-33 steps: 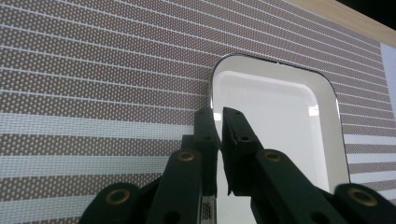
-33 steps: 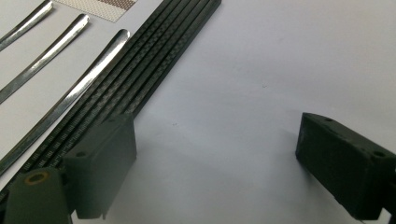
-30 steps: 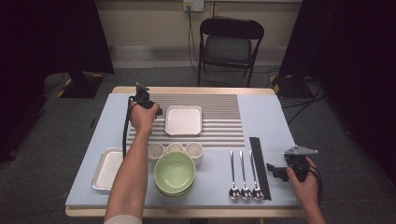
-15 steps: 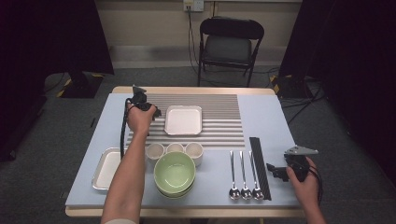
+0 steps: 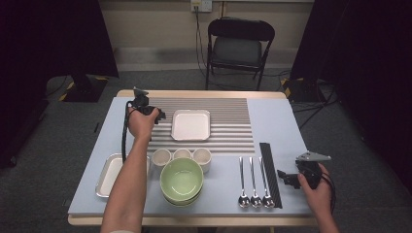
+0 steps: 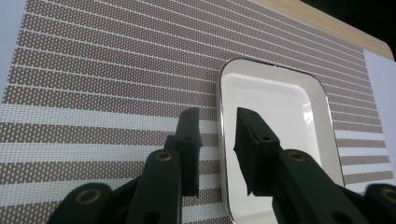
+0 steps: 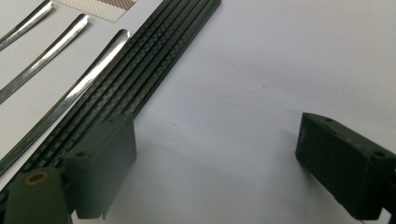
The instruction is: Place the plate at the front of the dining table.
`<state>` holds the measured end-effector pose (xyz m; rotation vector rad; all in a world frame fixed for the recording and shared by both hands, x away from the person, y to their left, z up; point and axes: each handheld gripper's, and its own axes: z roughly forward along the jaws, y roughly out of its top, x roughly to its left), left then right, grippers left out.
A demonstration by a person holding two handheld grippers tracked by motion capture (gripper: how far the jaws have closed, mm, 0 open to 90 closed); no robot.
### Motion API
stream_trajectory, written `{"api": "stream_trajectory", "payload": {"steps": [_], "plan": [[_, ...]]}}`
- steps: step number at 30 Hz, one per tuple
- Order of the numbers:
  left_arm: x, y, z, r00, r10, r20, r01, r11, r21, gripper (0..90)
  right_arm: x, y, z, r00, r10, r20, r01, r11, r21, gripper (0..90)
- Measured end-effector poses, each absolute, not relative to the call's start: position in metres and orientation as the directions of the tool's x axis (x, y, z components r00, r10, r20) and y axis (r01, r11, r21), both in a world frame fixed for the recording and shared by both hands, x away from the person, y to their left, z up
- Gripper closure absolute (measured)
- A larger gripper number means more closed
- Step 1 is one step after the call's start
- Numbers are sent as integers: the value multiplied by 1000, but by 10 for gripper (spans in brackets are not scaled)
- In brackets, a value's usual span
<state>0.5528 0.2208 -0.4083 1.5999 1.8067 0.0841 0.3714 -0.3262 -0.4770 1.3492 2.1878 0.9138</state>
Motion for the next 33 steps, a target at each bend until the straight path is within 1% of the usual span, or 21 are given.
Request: {"api": "stream_trajectory", "payload": {"steps": [2, 6, 8, 14, 22, 33], "plan": [[552, 222, -408, 29, 886, -463, 845, 226, 485, 697, 371, -326, -477, -447, 894, -5, 625, 317, 713, 111], [551, 223, -406, 33, 890, -454, 836, 224, 502, 620, 371, -326, -477, -447, 894, -5, 626, 316, 713, 111], [550, 224, -405, 45, 889, -456, 836, 216, 504, 614, 371, -326, -477, -447, 895, -5, 625, 317, 713, 111], [548, 226, -403, 48, 886, -460, 828, 222, 514, 538, 371, -326, -477, -447, 894, -5, 625, 317, 713, 111], [545, 229, -400, 64, 886, -459, 824, 213, 526, 510, 371, -326, -477, -447, 895, -5, 625, 316, 713, 111], [540, 233, -395, 102, 886, -453, 810, 191, 555, 447, 371, -326, -477, -447, 894, -5, 625, 317, 713, 111]]}}
